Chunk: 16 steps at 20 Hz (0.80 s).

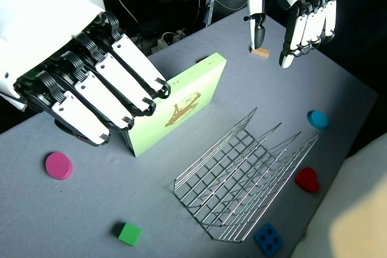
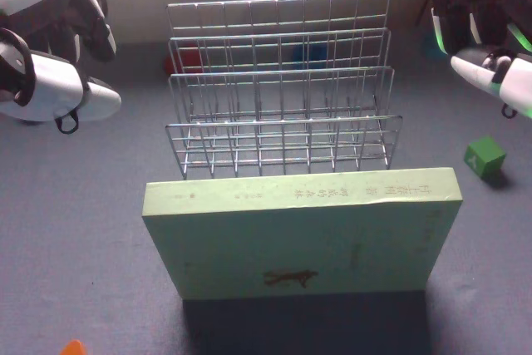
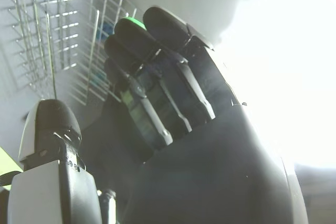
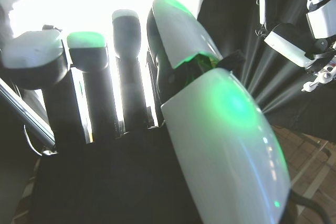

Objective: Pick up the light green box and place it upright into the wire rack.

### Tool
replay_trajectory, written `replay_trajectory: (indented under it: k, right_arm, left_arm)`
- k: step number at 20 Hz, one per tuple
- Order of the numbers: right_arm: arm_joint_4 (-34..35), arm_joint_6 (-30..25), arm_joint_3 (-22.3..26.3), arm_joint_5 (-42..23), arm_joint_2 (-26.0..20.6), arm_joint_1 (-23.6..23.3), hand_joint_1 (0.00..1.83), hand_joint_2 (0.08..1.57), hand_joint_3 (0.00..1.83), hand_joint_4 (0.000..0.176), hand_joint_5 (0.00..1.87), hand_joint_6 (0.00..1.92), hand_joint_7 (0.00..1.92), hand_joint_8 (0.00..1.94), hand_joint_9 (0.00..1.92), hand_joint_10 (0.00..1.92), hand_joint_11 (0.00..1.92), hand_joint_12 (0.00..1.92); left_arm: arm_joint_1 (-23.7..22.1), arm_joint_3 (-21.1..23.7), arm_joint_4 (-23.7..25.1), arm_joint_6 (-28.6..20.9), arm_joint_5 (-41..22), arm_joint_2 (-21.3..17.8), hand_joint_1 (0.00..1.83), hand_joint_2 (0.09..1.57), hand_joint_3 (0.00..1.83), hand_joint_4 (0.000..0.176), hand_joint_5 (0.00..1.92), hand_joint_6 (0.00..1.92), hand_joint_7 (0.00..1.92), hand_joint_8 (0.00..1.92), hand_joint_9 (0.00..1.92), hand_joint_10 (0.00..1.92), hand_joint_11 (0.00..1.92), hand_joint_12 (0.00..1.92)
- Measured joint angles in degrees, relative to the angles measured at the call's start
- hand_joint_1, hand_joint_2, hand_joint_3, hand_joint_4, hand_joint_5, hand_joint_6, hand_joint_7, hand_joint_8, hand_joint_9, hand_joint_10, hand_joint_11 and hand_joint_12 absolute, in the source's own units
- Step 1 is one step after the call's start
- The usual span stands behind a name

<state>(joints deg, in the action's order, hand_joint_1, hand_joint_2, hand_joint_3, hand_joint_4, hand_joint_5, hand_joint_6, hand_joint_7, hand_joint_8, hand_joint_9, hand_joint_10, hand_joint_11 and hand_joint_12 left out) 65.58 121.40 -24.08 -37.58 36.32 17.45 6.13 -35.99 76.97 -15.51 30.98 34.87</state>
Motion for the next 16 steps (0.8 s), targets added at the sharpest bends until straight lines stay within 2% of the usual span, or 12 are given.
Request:
replay_trajectory:
  k: [2,3,9,12,16]
  right_arm:
    - [0.0,0.1,0.0,0.0,0.0,0.0,0.21,0.81,0.16,0.0,0.03,0.05,0.05,0.05,0.04,0.06,0.0,0.32]
    - [0.4,0.5,0.0,-0.3,0.0,0.0,0.21,0.88,0.03,0.0,0.05,0.0,0.06,0.0,0.06,0.01,0.0,0.26]
    - [0.9,1.2,0.2,-0.3,0.0,0.0,0.21,0.88,0.02,0.0,0.05,0.0,0.06,0.0,0.06,0.0,0.0,0.26]
    - [6.9,6.0,0.5,-1.1,0.3,-0.9,0.21,0.88,0.02,0.0,0.05,0.0,0.06,0.0,0.06,0.0,0.0,0.26]
    - [15.5,9.4,1.2,-2.6,1.6,-3.8,0.21,0.88,0.01,0.0,0.05,0.0,0.06,0.0,0.06,0.0,0.0,0.3]
  left_arm:
    - [0.0,0.0,0.0,0.0,0.0,0.0,0.17,1.05,0.1,0.0,0.17,0.07,0.15,0.06,0.18,0.07,0.0,0.64]
    - [0.0,0.0,-0.3,0.2,0.3,0.0,0.17,1.09,0.01,0.0,0.19,0.01,0.18,0.0,0.2,0.01,0.0,0.65]
    - [-0.2,0.1,-0.3,0.0,0.2,0.0,0.17,1.09,0.0,0.0,0.19,0.0,0.18,0.0,0.19,0.0,0.0,0.65]
    - [-0.2,0.1,-0.1,0.1,0.2,0.0,0.17,1.09,0.0,0.0,0.19,0.0,0.18,0.0,0.19,0.0,0.0,0.65]
    - [-0.2,0.1,0.0,0.1,0.2,0.0,0.16,1.1,0.01,0.0,0.19,0.0,0.18,0.0,0.19,0.0,0.0,0.66]
